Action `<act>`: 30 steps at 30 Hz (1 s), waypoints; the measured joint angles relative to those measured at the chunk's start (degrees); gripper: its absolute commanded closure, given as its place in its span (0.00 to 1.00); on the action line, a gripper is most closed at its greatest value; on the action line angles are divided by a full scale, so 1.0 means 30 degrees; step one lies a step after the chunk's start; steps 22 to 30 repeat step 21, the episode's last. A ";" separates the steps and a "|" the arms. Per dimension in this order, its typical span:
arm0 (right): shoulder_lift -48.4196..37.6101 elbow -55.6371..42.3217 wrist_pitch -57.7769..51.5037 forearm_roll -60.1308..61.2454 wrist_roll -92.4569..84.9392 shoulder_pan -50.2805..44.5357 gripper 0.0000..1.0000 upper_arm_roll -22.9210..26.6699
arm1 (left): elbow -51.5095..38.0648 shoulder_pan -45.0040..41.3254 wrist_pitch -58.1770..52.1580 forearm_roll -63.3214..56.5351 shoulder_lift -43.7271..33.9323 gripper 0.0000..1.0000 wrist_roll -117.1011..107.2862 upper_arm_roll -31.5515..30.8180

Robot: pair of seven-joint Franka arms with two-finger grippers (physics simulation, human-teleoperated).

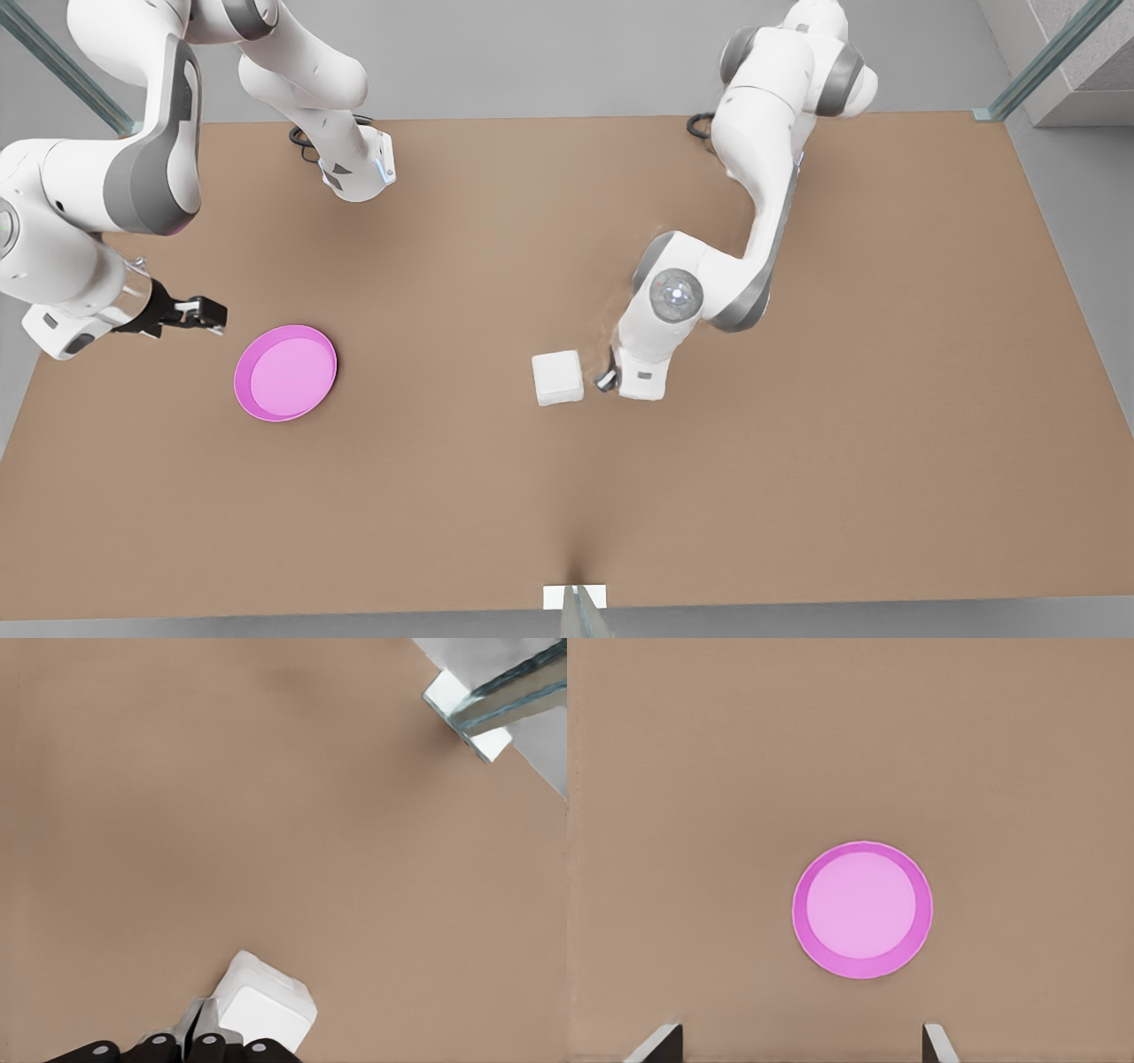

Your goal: Pack egg into the box and close the box lid

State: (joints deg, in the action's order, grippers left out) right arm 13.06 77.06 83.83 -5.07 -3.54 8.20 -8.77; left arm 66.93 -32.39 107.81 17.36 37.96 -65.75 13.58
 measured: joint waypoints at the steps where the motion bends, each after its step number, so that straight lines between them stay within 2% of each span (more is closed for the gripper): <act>1: 0.0001 -0.0007 -0.0065 0.0004 -0.0022 -0.0020 0.00 -0.0001 | -0.0443 0.3239 -0.1388 0.0172 -0.0063 0.00 0.0823 0.0026; 2: 0.0002 -0.0010 -0.0121 0.0002 -0.0042 -0.0033 0.00 -0.0002 | -0.0673 0.5490 -0.2559 -0.0167 -0.0127 0.00 0.1843 0.0078; 3: 0.0002 -0.0012 -0.0167 0.0004 -0.0062 -0.0037 0.00 -0.0002 | -0.1006 0.6495 -0.3595 -0.1163 -0.0844 0.00 0.2946 0.0014; 5: 0.0003 -0.0028 -0.0332 0.0008 -0.0100 -0.0033 0.00 -0.0002 | -0.0803 0.6863 -0.5467 -0.2897 -0.4278 0.00 0.5164 -0.0313; 7: 0.0004 -0.0039 -0.0513 0.0009 -0.0134 -0.0022 0.00 -0.0012 | 0.0617 0.6776 -0.6902 -0.4299 -0.7323 0.00 0.7134 -0.1099; 11: 0.0003 -0.0043 -0.0718 -0.0027 -0.0186 -0.0136 0.00 -0.0021 | 0.2254 0.6664 -0.8859 -0.5827 -0.9329 0.00 1.0568 -0.1950; 21: 0.0061 -0.0043 -0.0845 0.0222 -0.0288 -0.0070 0.00 -0.0002 | 0.2702 0.6755 -1.0595 -0.6683 -0.9671 0.00 1.6501 -0.2072; 30: 0.0061 -0.0043 -0.0845 0.0222 -0.0288 -0.0070 0.00 -0.0002 | 0.2702 0.6755 -1.0595 -0.6683 -0.9671 0.00 1.6501 -0.2072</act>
